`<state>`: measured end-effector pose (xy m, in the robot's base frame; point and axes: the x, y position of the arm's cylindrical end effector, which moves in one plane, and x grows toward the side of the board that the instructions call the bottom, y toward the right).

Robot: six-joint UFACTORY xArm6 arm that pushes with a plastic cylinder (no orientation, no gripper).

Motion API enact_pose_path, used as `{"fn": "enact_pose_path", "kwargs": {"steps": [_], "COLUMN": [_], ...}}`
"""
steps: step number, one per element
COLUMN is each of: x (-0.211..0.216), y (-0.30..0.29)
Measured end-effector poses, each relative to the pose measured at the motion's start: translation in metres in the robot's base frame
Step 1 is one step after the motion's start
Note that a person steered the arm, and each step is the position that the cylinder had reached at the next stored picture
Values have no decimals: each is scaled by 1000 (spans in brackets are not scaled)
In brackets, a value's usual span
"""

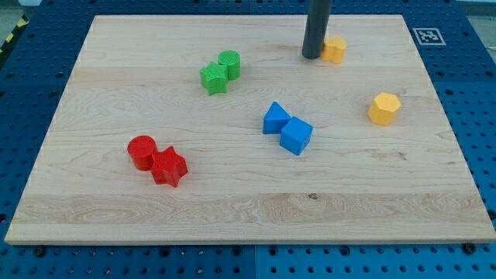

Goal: Move the yellow heart towards the top right corner

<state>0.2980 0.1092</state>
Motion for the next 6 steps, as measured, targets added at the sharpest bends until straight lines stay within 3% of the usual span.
{"fn": "enact_pose_path", "kwargs": {"steps": [6], "x": [-9], "y": [5]}}
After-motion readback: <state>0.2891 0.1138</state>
